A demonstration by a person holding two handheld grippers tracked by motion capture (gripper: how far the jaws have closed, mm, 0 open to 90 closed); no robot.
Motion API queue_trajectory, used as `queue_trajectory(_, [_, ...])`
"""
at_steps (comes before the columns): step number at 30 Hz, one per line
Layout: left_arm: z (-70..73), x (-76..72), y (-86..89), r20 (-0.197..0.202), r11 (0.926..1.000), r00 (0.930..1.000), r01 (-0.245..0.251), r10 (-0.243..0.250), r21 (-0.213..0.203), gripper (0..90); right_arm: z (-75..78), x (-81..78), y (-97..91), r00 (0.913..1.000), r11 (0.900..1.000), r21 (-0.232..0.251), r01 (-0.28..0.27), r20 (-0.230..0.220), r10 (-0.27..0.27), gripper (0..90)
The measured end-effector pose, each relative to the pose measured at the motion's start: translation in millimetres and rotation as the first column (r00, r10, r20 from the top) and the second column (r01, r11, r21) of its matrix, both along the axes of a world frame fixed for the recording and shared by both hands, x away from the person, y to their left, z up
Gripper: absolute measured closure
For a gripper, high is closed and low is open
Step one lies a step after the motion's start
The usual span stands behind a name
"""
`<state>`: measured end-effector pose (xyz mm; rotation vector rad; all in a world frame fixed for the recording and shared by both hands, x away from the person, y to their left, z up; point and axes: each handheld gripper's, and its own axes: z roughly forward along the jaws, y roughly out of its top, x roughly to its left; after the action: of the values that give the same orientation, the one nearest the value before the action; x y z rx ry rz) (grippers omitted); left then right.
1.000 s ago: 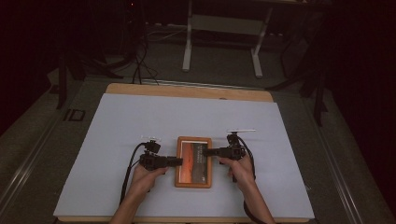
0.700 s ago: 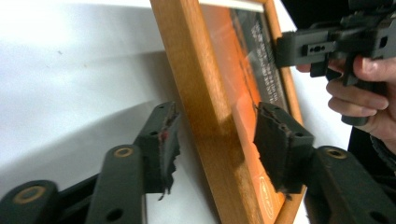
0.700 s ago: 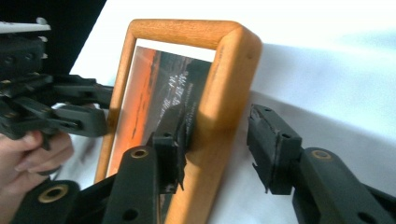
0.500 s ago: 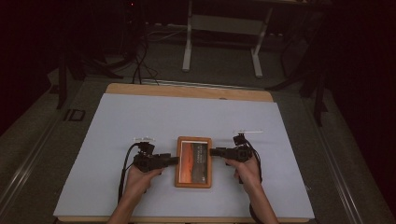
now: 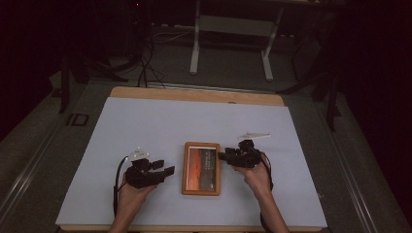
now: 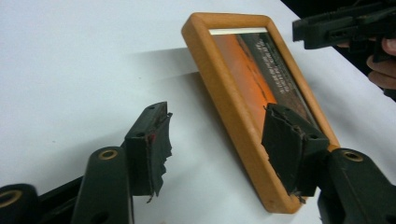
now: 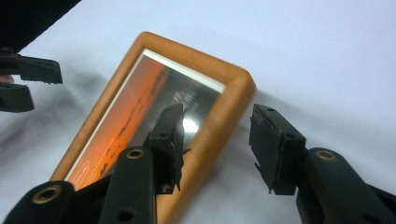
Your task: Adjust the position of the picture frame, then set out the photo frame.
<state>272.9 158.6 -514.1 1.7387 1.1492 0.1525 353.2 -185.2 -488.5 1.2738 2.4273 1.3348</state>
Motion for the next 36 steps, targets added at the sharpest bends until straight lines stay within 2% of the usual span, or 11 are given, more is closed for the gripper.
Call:
queue_trajectory(4, [3.6,-3.4,-2.8,0.029,0.9999,0.9995,-0.009,0.009,0.013,40.7,7.3,-0.5,9.2,0.9977,0.9993,-0.034,-0.014,0.065,0.016,54.6])
queue_trajectory(7, [6.8,-5.8,-1.1,0.044,0.9998,0.9988,-0.019,0.019,-0.003,40.7,11.3,0.6,15.5,0.9938,0.9982,-0.053,-0.029,0.106,0.035,55.7])
queue_trajectory(11, [9.1,-8.6,1.0,0.067,0.9990,0.9968,-0.043,0.044,-0.015,40.9,14.8,3.0,25.2,0.9857,0.9919,-0.124,-0.028,0.162,0.048,63.1])
queue_trajectory(12, [9.4,-9.2,1.8,0.074,0.9982,0.9956,-0.056,0.057,-0.023,40.9,14.8,3.0,25.2,0.9857,0.9919,-0.124,-0.028,0.162,0.048,63.1])
queue_trajectory(13, [9.6,-9.7,2.3,0.073,0.9972,0.9950,-0.065,0.068,-0.037,40.8,15.2,3.3,27.5,0.9827,0.9903,-0.138,-0.017,0.180,0.042,68.0])
queue_trajectory(14, [9.3,-9.7,2.6,0.071,0.9970,0.9951,-0.066,0.069,-0.041,40.8,15.8,2.8,30.0,0.9777,0.9887,-0.150,-0.006,0.207,0.038,78.3])
queue_trajectory(17, [8.2,-9.1,1.6,0.072,0.9978,0.9955,-0.059,0.061,-0.029,40.9,15.8,2.5,32.5,0.9711,0.9843,-0.177,0.007,0.236,0.036,88.6])
queue_trajectory(21, [7.9,-9.6,-0.5,0.077,0.9982,0.9953,-0.058,0.059,-0.017,41.4,15.6,3.7,34.8,0.9699,0.9807,-0.196,0.008,0.240,0.040,89.8])
queue_trajectory(22, [8.1,-9.7,-1.4,0.076,0.9987,0.9958,-0.050,0.051,-0.015,41.3,14.9,5.2,36.4,0.9687,0.9754,-0.221,0.006,0.244,0.049,89.8])
queue_trajectory(25, [7.6,-9.5,-2.6,0.069,0.9991,0.9967,-0.041,0.042,-0.008,41.3,13.0,7.2,38.1,0.9694,0.9710,-0.239,0.005,0.239,0.054,89.9])
queue_trajectory(36, [6.2,-7.6,-4.8,0.040,0.9999,0.9991,-0.012,0.012,0.011,40.5,1.0,13.2,48.2,0.9758,0.9666,-0.256,-0.018,0.206,0.073,89.9])
